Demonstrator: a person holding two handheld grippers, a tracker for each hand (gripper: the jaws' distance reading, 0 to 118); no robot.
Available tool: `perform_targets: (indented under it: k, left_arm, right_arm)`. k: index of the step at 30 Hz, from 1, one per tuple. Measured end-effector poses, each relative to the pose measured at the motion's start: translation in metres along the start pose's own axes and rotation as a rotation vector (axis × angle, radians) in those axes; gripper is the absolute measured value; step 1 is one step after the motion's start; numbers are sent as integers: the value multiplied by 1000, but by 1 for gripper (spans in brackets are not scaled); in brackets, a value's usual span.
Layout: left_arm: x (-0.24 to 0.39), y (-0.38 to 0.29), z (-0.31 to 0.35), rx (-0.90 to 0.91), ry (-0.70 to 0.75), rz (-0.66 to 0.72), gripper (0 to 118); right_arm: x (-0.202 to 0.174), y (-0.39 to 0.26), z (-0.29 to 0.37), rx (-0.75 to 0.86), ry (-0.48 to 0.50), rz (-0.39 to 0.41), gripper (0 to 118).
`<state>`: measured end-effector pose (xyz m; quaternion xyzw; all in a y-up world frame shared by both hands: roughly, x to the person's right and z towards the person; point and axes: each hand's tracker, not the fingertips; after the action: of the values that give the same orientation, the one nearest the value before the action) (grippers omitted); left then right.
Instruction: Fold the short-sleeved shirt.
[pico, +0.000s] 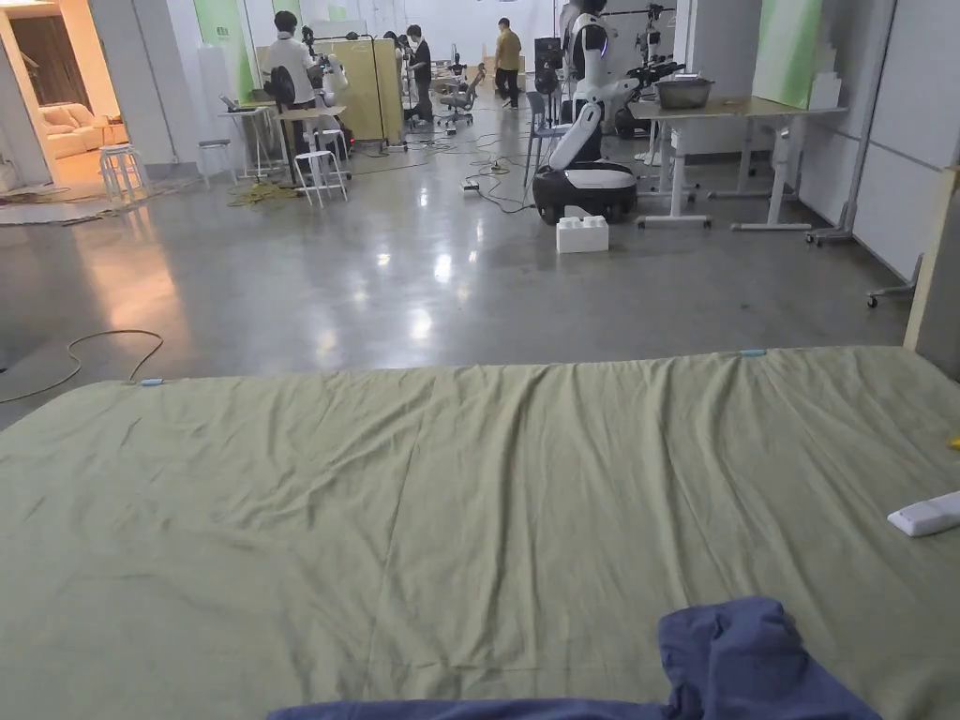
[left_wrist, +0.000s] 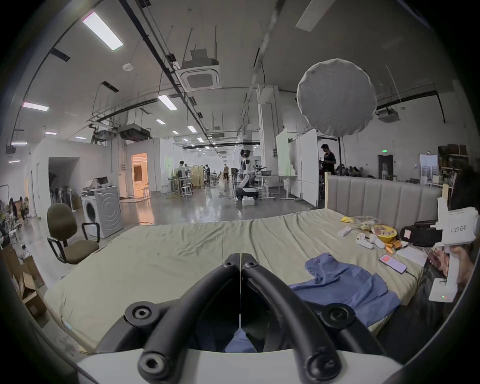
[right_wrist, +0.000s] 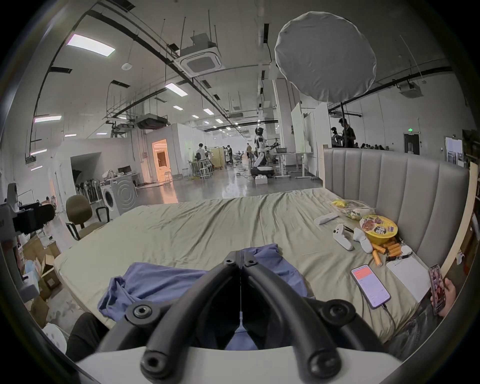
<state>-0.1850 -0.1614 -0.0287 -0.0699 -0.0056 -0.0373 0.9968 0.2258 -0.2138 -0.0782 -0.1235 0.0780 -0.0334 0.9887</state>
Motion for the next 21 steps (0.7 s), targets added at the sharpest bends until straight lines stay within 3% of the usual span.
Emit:
perform_targets:
  k: [15,21]
  left_arm:
    - [-12,-5,-13,-53,-9,45,0]
    - [-39,-32,-67,-208,-24,156,0]
  right_arm:
    - [-11,5,-7,9,45,13,0]
    - [-12,-4,-20,-34,51,11,0]
